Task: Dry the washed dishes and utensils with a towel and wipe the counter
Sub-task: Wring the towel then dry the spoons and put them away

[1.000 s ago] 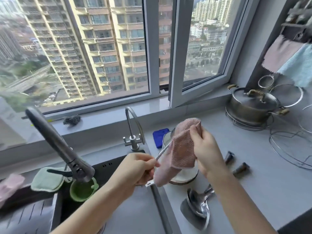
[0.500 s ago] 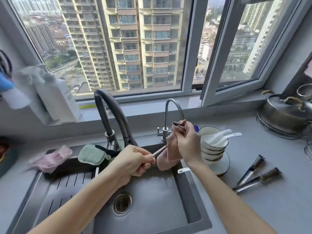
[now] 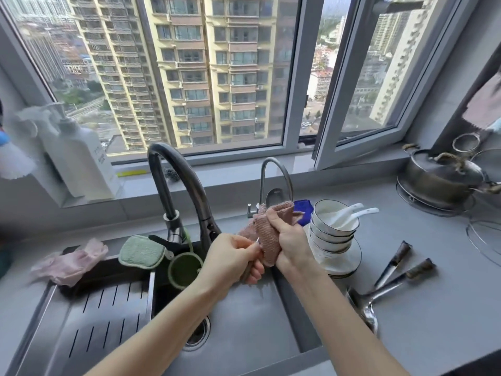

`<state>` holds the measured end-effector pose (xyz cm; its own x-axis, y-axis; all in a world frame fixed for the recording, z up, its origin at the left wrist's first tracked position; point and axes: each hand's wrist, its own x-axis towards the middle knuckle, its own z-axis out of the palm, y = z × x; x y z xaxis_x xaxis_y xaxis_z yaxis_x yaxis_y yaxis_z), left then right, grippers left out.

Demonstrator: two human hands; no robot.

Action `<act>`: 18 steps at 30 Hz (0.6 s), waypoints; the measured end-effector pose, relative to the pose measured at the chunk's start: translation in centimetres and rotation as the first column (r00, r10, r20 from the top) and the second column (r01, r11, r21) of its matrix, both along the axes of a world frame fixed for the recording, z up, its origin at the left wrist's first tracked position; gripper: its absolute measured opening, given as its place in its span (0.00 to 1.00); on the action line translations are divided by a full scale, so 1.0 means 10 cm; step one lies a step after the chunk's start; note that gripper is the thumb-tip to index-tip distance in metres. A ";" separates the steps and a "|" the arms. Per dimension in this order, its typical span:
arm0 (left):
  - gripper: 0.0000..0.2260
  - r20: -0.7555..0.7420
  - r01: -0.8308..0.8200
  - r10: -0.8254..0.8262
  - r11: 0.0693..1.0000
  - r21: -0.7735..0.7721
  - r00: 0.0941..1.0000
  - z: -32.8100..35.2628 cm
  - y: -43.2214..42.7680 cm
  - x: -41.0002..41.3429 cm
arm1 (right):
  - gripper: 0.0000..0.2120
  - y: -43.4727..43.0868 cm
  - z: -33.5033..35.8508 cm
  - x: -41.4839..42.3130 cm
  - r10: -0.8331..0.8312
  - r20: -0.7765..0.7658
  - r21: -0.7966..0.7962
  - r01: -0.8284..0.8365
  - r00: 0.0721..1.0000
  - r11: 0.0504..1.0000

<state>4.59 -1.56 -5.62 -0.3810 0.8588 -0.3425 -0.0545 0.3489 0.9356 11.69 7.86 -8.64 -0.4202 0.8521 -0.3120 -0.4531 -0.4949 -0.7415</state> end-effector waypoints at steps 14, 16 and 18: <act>0.07 -0.681 0.171 0.029 0.959 0.224 0.732 0.22 0.11 -0.32 | 0.14 -0.17 0.42 0.38 0.465 0.402 0.275 -0.588 0.789 0.761; 0.07 -0.663 0.099 0.140 0.946 0.310 0.736 0.21 0.10 -0.35 | 0.12 -0.19 0.44 0.41 0.458 0.424 0.295 -0.597 0.781 0.746; 0.07 -0.621 0.035 0.194 0.941 0.336 0.760 0.24 0.09 -0.40 | 0.10 -0.23 0.43 0.49 0.460 0.448 0.318 -0.618 0.766 0.719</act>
<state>0.60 -0.69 -3.23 -0.4821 0.8293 0.2824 0.5782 0.0590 0.8137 16.58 5.60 -4.34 -0.7937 0.5816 -0.1780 0.0893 -0.1782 -0.9799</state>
